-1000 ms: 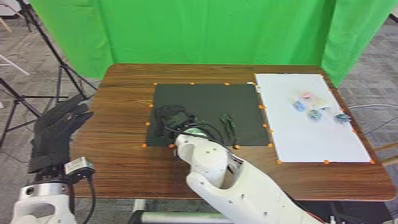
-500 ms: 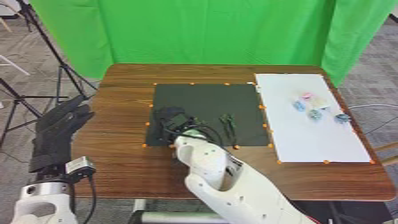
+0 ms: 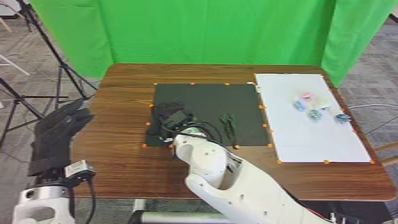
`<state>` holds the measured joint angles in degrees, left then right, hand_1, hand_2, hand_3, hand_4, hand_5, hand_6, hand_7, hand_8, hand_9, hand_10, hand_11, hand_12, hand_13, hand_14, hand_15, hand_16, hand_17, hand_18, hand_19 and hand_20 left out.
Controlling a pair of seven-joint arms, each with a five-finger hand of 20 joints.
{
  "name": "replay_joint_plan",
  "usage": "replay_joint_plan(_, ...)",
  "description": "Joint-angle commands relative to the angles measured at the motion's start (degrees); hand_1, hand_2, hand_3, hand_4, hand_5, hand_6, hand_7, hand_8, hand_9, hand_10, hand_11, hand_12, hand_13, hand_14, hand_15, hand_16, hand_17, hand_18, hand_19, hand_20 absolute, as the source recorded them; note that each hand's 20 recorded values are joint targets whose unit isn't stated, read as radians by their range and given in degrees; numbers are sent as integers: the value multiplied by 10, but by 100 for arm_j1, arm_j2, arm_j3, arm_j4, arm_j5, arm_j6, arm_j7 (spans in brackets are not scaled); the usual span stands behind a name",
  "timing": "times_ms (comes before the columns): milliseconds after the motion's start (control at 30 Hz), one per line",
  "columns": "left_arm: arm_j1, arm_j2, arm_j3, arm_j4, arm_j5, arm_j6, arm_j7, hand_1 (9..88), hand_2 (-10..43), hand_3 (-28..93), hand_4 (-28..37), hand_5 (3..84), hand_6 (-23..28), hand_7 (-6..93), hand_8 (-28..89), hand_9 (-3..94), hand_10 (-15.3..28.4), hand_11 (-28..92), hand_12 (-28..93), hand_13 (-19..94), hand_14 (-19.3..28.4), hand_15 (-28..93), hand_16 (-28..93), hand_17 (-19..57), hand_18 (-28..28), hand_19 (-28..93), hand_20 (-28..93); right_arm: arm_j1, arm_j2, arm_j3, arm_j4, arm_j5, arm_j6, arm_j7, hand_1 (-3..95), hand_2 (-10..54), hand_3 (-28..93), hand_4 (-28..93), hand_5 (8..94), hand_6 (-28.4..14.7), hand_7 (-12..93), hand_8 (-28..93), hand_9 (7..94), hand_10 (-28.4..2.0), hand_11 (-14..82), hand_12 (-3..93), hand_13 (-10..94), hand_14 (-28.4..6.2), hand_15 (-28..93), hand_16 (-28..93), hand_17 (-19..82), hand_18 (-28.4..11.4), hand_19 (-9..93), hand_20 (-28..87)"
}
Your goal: Arrange flowers
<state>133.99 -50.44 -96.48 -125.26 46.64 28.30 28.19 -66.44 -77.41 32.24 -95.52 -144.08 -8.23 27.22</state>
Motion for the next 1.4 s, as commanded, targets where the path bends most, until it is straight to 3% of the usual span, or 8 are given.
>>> replay_joint_plan(33, 546, 70, -245, -206, -162, 290, 299, 243, 67, 839, -220, 402, 106, 156, -113, 347, 203, 347, 77, 230, 267, 612, -164, -107, 213, 561, 55, 944, 883, -164, -580, 575, 28, 259, 267, -27, 779, -260, 608, -129, 222, -108, 544, -238, 478, 192, 576, -153, 783, 189, 277, -257, 842, -41)
replay_joint_plan(233, 861, 118, -342, -313, -251, 446, 456, 243, 64, 837, -215, 394, 100, 158, -110, 337, 194, 348, 75, 224, 262, 610, -162, -106, 209, 555, 53, 1244, 1681, -115, -973, 1054, 178, 441, 264, -4, 789, -245, 612, -132, 204, -100, 550, -237, 467, 196, 580, -159, 781, 189, 278, -259, 844, -35)
replay_joint_plan(367, 910, 207, -280, -303, -393, 541, 605, 244, 62, 836, -211, 391, 99, 158, -110, 334, 193, 350, 75, 221, 260, 609, -162, -106, 209, 555, 53, 1281, 2085, 10, -1038, 1307, 204, 591, 262, 4, 793, -237, 613, -133, 197, -97, 554, -237, 460, 197, 581, -160, 780, 191, 278, -259, 844, -32)
replay_joint_plan(667, 926, 375, -196, -317, -521, 646, 768, 250, 59, 831, -205, 388, 98, 161, -110, 332, 190, 357, 72, 219, 258, 609, -162, -106, 208, 555, 52, 1075, 2851, 560, -865, 1799, 290, 985, 266, 18, 801, -229, 609, -131, 189, -93, 561, -234, 448, 201, 587, -155, 776, 191, 281, -255, 846, -29)
replay_joint_plan(933, 994, 309, -182, -362, -506, 671, 761, 251, 57, 832, -203, 387, 98, 163, -110, 330, 190, 361, 69, 219, 256, 611, -162, -106, 207, 555, 49, 568, 3417, 1456, -613, 2082, 23, 1218, 264, 10, 824, -229, 531, -138, 177, -91, 469, -247, 413, 192, 486, -173, 769, 179, 245, -247, 828, -32)
replay_joint_plan(1267, 992, 178, -178, -388, -386, 611, 613, 256, 55, 831, -203, 386, 98, 163, -109, 327, 191, 363, 68, 217, 254, 614, -163, -106, 207, 557, 47, -238, 3624, 2409, -380, 2195, -422, 1749, 272, 5, 830, -236, 519, -136, 180, -92, 466, -243, 354, 178, 499, -164, 779, 159, 252, -241, 837, -18)
replay_joint_plan(1333, 982, 156, -185, -393, -355, 585, 573, 256, 54, 831, -203, 386, 99, 163, -109, 327, 190, 363, 68, 217, 255, 615, -163, -106, 207, 557, 47, -242, 3754, 2277, -453, 2563, -162, 2103, 274, 5, 829, -237, 517, -135, 180, -91, 466, -244, 344, 177, 501, -162, 780, 159, 256, -242, 840, -16)
replay_joint_plan(1400, 988, 224, -158, -395, -421, 629, 621, 256, 54, 831, -203, 386, 99, 162, -109, 326, 190, 364, 68, 216, 255, 615, -163, -106, 207, 557, 47, -409, 3726, 2418, -483, 2414, -347, 2236, 275, 6, 827, -237, 517, -135, 179, -90, 470, -245, 336, 178, 513, -158, 785, 159, 268, -241, 853, -12)
